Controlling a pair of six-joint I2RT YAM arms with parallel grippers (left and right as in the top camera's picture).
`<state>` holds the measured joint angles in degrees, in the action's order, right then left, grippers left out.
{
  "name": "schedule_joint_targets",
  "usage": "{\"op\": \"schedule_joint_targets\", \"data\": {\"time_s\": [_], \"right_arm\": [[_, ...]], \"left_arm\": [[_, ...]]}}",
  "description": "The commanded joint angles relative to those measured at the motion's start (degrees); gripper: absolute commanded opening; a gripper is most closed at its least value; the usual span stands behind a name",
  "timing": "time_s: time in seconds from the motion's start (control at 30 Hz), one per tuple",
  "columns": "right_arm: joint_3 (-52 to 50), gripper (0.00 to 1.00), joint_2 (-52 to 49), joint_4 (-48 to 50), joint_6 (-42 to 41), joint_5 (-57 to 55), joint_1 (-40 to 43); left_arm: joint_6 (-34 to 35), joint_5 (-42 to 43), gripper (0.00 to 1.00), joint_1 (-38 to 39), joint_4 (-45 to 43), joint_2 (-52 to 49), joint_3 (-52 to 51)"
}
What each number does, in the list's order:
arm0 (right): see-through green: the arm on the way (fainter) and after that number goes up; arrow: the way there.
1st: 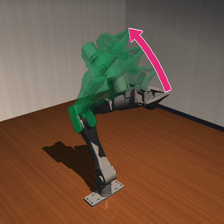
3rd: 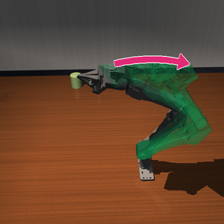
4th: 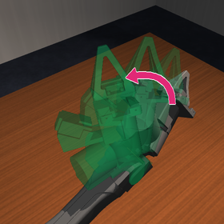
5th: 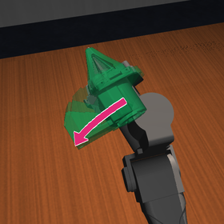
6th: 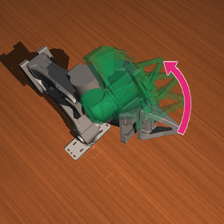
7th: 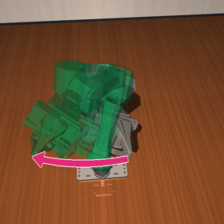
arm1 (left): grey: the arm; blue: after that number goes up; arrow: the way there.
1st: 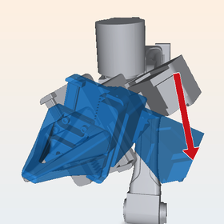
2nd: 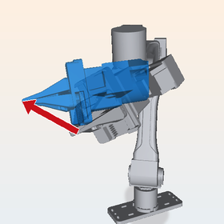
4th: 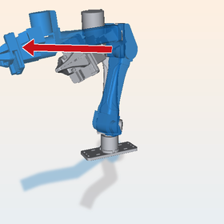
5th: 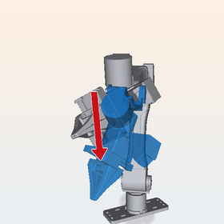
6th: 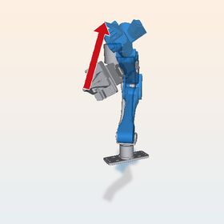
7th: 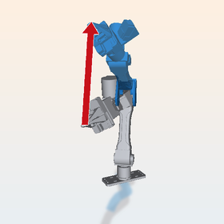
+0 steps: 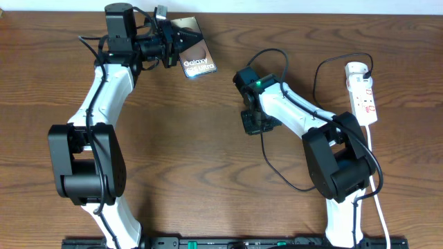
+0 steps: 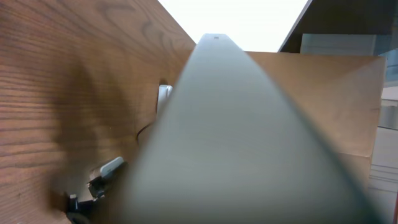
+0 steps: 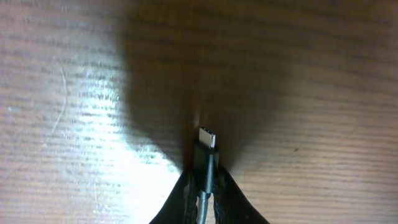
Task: Plug charger to phone and switch on socket
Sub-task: 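Lift the cable plug off the table with the right gripper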
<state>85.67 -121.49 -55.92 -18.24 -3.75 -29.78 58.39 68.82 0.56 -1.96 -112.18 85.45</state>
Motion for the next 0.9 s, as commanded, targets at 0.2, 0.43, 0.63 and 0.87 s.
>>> {"op": "schedule_joint_targets", "data": {"time_s": [0.2,0.43,0.63,0.87], "right_arm": [[-1.1,0.18,-2.3,-1.4,-1.4,3.7,1.8],[-1.0,0.35,-2.3,-3.7,-5.0,5.2,3.2],[-1.0,0.34,-2.3,-3.7,-6.2,7.2,2.6],[-1.1,0.26,-2.5,-1.5,-8.4,5.5,2.4]], "left_arm": [[-0.9,1.2,0.07,-0.1,-0.6,0.1,0.1],[-0.9,1.2,0.07,-0.1,-0.6,0.1,0.1],[-0.9,1.2,0.07,-0.1,-0.6,0.1,0.1],[-0.9,1.2,0.07,-0.1,-0.6,0.1,0.1]]}}
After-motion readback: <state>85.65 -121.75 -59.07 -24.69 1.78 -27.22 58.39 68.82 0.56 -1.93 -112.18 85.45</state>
